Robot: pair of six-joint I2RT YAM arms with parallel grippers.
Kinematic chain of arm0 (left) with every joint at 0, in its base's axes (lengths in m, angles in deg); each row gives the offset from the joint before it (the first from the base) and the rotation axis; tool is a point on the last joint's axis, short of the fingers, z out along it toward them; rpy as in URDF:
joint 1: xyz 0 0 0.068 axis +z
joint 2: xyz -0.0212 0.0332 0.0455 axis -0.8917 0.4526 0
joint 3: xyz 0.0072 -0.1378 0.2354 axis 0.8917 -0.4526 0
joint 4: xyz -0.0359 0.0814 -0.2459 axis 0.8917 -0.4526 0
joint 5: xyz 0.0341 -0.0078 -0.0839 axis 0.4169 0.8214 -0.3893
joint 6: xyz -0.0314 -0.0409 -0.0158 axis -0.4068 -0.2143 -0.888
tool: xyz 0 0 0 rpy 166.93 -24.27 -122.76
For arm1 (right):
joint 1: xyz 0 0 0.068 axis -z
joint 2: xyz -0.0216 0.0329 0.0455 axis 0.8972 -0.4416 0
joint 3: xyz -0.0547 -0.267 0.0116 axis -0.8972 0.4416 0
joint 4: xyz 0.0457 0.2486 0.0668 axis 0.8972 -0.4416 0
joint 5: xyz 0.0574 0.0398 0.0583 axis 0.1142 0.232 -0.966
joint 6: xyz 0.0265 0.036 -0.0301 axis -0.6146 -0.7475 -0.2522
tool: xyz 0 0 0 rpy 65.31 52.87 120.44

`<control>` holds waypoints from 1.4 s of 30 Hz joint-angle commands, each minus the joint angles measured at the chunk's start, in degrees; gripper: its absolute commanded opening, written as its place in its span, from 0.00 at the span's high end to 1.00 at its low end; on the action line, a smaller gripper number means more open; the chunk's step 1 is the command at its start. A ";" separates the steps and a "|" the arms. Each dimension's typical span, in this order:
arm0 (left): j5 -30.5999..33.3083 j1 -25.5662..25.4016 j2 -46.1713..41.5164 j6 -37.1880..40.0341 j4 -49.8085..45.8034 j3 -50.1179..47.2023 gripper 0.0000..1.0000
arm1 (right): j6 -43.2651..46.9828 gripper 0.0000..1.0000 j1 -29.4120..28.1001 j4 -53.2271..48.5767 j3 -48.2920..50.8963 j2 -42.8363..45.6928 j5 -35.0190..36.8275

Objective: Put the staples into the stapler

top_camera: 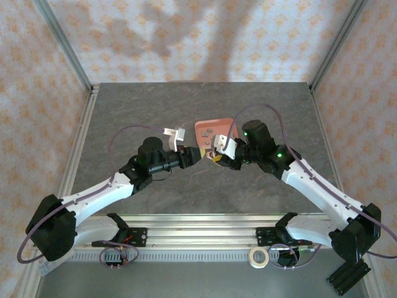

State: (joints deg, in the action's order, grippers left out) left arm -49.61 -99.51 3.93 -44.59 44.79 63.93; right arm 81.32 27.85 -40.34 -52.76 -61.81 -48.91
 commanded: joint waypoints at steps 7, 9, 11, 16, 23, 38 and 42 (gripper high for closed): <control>-3.51 -2.20 3.37 0.57 3.47 1.77 0.59 | 4.45 1.00 0.17 1.03 -0.86 -0.53 -3.24; -1.73 -2.18 3.49 1.19 2.63 1.57 0.59 | 4.28 1.00 0.17 1.11 -0.95 -0.40 -3.81; 0.17 -2.25 3.53 2.63 0.07 1.57 0.62 | 3.93 1.00 0.15 1.36 -1.09 0.04 -4.21; 3.22 -2.23 4.61 5.62 -3.14 0.43 0.63 | 2.06 1.00 0.65 2.91 -1.18 1.82 -6.45; 3.98 -2.76 9.01 4.45 1.68 -0.90 0.63 | -0.93 1.00 1.09 4.56 -2.09 3.51 -10.62; 7.71 -3.65 5.43 4.30 14.41 -8.54 0.56 | -13.93 1.00 8.43 11.39 2.52 5.50 -15.36; 8.21 -3.71 0.93 12.25 15.82 -11.38 0.55 | -15.57 1.00 9.19 11.68 2.82 5.19 -19.61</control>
State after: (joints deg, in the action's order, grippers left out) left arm -43.36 -103.45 7.89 -38.82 56.22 53.81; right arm 69.22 36.92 -32.69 -50.35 -57.94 -63.60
